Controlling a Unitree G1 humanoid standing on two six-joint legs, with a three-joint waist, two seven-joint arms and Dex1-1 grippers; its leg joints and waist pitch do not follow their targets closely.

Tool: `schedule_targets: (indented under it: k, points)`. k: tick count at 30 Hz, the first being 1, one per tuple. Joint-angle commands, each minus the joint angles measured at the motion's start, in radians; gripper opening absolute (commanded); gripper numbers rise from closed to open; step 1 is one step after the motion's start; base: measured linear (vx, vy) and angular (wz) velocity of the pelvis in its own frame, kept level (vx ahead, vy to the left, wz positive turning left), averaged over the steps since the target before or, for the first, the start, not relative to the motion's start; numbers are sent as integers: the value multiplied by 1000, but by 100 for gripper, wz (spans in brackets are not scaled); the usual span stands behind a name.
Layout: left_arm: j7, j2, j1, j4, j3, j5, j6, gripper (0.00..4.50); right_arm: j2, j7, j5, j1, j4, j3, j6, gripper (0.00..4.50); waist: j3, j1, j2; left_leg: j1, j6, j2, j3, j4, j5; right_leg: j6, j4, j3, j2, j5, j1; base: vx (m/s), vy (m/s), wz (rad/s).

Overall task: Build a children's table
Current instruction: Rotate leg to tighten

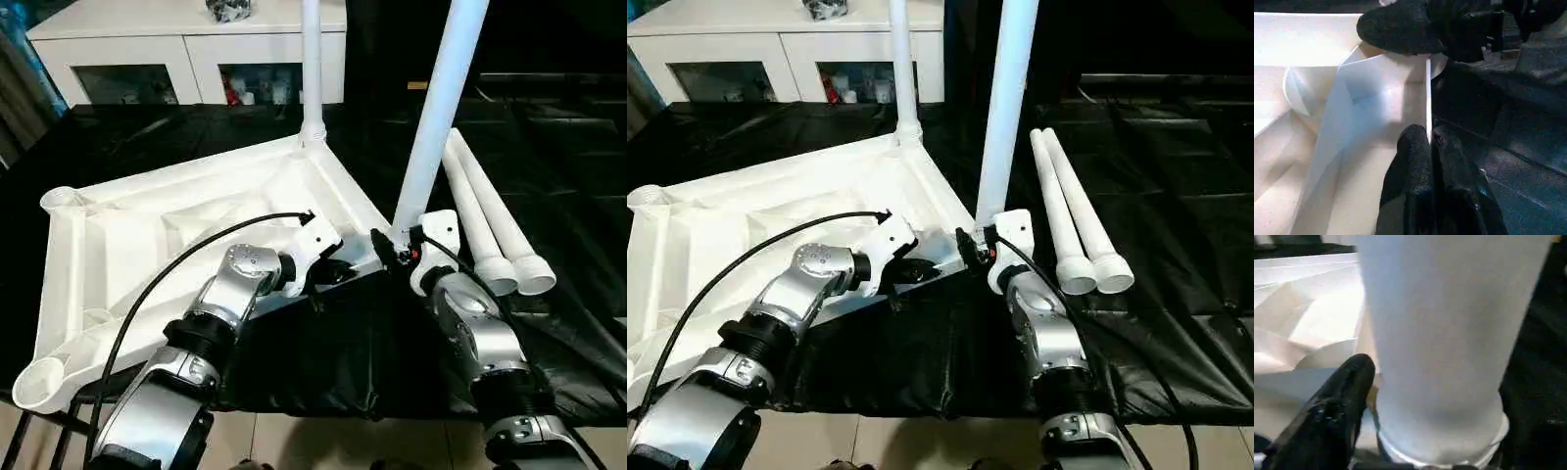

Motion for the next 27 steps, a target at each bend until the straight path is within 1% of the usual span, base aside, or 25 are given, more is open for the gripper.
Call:
schedule_targets:
  k: [1,2,3,4,6,7,8,9,10,11,12,13,14,15,16,17,18,19,20,21,22,23,24,27]
  points:
    - [-59,-50,13,-23,-57,-33,-40,0,36,118,13,1,-22,118,-2,389,-47,-2,-15,7,56,51,-24,-72,-308,-193,-87,46,-70,-358,40,0,0,0]
    - [-108,-29,23,-39,-62,-41,-58,0,0,181,19,15,-43,129,-10,389,-49,-1,-16,5,64,51,-24,-71,-289,-198,-84,46,-70,-332,43,0,0,0]
    - [-150,-13,30,-52,-66,-50,-73,0,-29,234,26,28,-63,138,-9,389,-50,2,-15,4,71,51,-24,-70,-276,-202,-82,46,-70,-312,47,0,0,0]
    - [-184,1,37,-65,-69,-57,-84,0,-53,277,32,38,-77,147,-9,389,-52,3,-16,1,89,52,-20,-66,-244,-214,-77,47,-71,-260,47,0,0,0]
    - [-261,32,50,-89,-78,-72,-102,0,-103,367,48,59,-112,163,1,389,-55,6,-17,-1,114,51,-19,-62,-210,-232,-71,45,-70,-209,52,0,0,0]
    - [-297,48,56,-101,-82,-79,-105,0,-127,414,58,70,-132,170,8,389,-58,11,-15,-3,130,53,-18,-58,-176,-245,-64,45,-71,-160,54,0,0,0]
    - [-318,58,60,-108,-85,-82,-106,0,-142,443,64,77,-144,173,13,389,-57,12,-12,-4,141,55,-16,-58,-158,-257,-59,42,-67,-127,52,0,0,0]
    - [-341,71,62,-112,-89,-84,-113,0,-165,485,75,86,-164,180,23,389,-57,12,-12,-3,142,54,-16,-57,-159,-260,-60,41,-66,-126,51,0,0,0]
    - [-345,74,62,-112,-89,-84,-114,0,-169,492,77,87,-168,181,24,389,-57,14,-14,-3,142,54,-16,-56,-166,-264,-59,39,-66,-135,54,0,0,0]
    - [-381,99,63,-113,-95,-83,-127,0,-220,585,100,106,-211,197,51,389,-56,14,-13,-2,142,55,-16,-57,-173,-264,-60,39,-66,-146,53,0,0,0]
    - [-381,99,63,-113,-95,-83,-127,0,-220,585,100,106,-211,197,51,389,-53,17,-13,-1,142,56,-15,-58,-192,-257,-64,39,-65,-180,52,0,0,0]
    - [-405,111,64,-113,-96,-86,-138,0,-248,635,107,115,-234,207,64,389,-51,21,-11,1,134,59,-17,-61,-212,-250,-67,41,-66,-215,49,0,0,0]
    - [-432,124,65,-116,-98,-90,-142,0,-279,689,117,125,-260,221,83,389,-51,23,-12,3,126,60,-17,-62,-225,-245,-69,41,-67,-239,48,0,0,0]
    - [-461,138,65,-120,-99,-96,-147,0,-316,742,123,134,-288,242,107,389,-49,24,-12,4,122,60,-17,-63,-231,-242,-70,42,-66,-247,47,0,0,0]
    - [-461,138,65,-120,-99,-96,-147,0,-316,742,123,134,-288,242,107,389,-49,26,-12,5,119,60,-17,-64,-237,-240,-71,42,-65,-255,47,0,0,0]
    - [-491,150,66,-127,-101,-99,-151,0,-349,792,127,140,-312,261,132,389,-49,27,-12,5,113,61,-17,-64,-237,-238,-70,43,-67,-261,46,0,0,0]
    - [-498,153,66,-127,-103,-98,-151,0,-357,805,130,141,-318,266,142,389,-49,31,-13,7,109,62,-17,-64,-234,-237,-71,45,-68,-266,46,0,0,0]
    - [-498,153,66,-127,-103,-98,-151,0,-357,805,130,141,-318,266,142,389,-50,31,-14,6,108,63,-17,-64,-230,-238,-69,45,-68,-262,46,0,0,0]
    - [-521,160,68,-135,-108,-103,-152,0,-373,828,132,143,-330,276,154,357,-47,32,-18,5,105,62,-17,-64,-223,-241,-68,46,-69,-255,45,0,0,0]
    - [-532,163,69,-140,-110,-107,-153,0,-379,838,133,144,-333,280,157,357,-48,33,-17,5,106,62,-16,-64,-218,-241,-68,46,-69,-252,45,0,0,0]
    - [-540,165,71,-145,-112,-109,-151,0,-382,843,131,144,-332,282,160,357,-48,32,-19,4,107,61,-16,-63,-208,-240,-67,46,-69,-246,45,0,0,0]
    - [-547,167,73,-149,-114,-111,-150,0,-383,846,129,145,-331,282,161,344,-50,33,-18,5,109,62,-16,-62,-199,-244,-65,46,-69,-230,44,0,0,0]
    - [-554,169,74,-151,-116,-112,-149,0,-383,847,128,145,-330,282,161,344,-49,33,-18,4,111,62,-16,-61,-198,-246,-65,46,-69,-225,44,0,0,0]
    - [-567,176,78,-154,-121,-111,-150,0,-383,850,131,145,-330,282,165,309,-48,33,-19,3,109,60,-17,-62,-196,-245,-66,44,-70,-233,46,0,0,0]
